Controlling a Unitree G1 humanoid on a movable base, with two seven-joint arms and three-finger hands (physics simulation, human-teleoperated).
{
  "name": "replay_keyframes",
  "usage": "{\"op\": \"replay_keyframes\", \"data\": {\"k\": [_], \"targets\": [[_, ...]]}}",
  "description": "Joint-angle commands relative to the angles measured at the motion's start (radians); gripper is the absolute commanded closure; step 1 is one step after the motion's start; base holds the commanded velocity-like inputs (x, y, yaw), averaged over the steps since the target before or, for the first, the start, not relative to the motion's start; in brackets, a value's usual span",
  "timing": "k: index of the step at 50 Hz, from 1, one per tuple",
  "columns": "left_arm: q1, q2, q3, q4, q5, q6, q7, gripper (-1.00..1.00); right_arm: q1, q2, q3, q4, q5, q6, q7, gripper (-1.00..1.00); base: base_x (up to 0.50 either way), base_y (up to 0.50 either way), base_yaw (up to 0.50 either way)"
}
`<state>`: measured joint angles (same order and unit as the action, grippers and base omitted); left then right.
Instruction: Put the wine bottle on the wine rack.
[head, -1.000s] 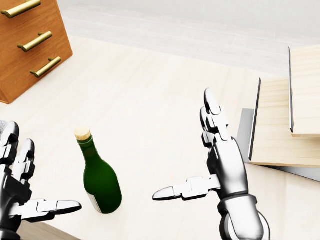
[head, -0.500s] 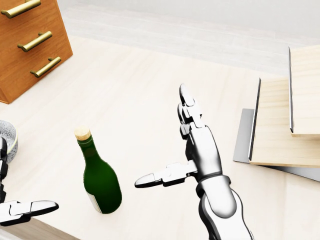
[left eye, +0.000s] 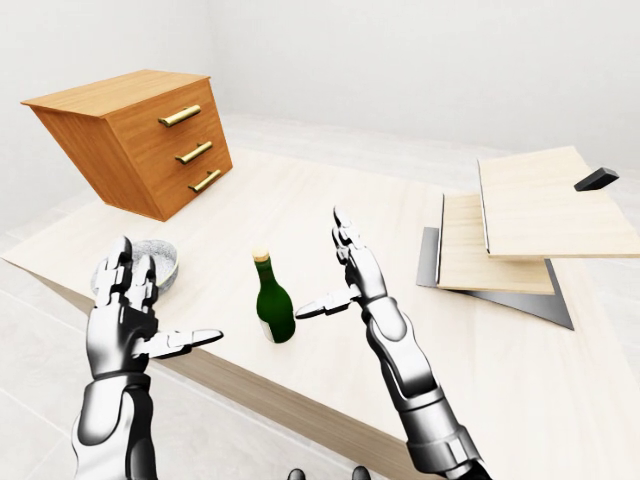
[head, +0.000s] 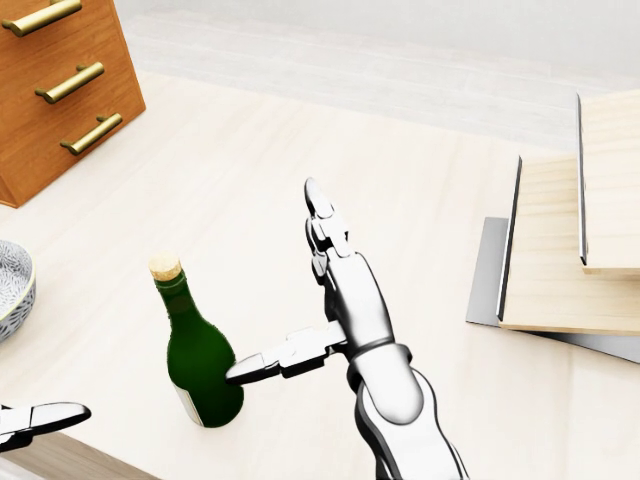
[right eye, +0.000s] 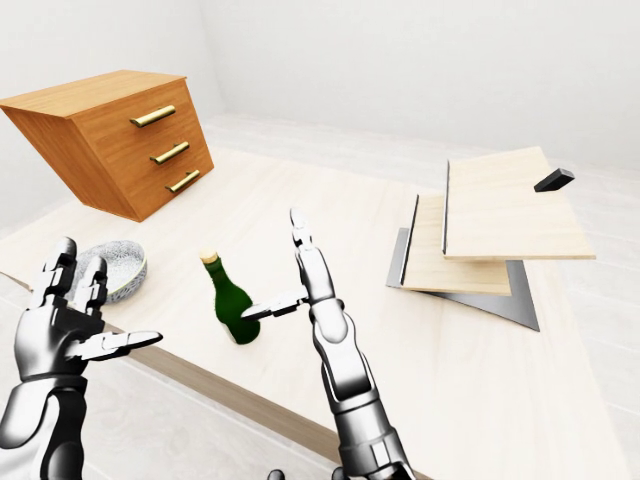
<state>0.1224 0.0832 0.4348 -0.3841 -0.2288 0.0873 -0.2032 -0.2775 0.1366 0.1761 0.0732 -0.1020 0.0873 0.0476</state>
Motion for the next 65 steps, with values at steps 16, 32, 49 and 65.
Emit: {"op": "replay_keyframes", "data": {"k": [16, 32, 49, 65], "targets": [[0.002, -0.004, 0.011, 0.024, -0.006, 0.0, -0.006, -1.0, -0.054, 0.05, 0.035, 0.024, -0.03, 0.0, 0.018, -1.0, 0.0, 0.0, 0.0], [-0.001, -0.001, 0.009, 0.049, -0.007, 0.0, -0.008, -1.0, -0.087, 0.076, 0.048, 0.049, -0.039, 0.0, 0.034, -1.0, 0.0, 0.0, 0.0], [-0.005, 0.003, 0.005, 0.062, -0.009, 0.0, -0.006, -1.0, -0.108, 0.1, 0.057, 0.062, -0.037, 0.0, 0.051, -1.0, 0.0, 0.0, 0.0], [-0.011, 0.008, 0.001, 0.07, -0.011, 0.0, -0.003, -1.0, -0.165, 0.117, 0.042, 0.132, -0.036, 0.0, 0.046, -1.0, 0.0, 0.0, 0.0]]}}
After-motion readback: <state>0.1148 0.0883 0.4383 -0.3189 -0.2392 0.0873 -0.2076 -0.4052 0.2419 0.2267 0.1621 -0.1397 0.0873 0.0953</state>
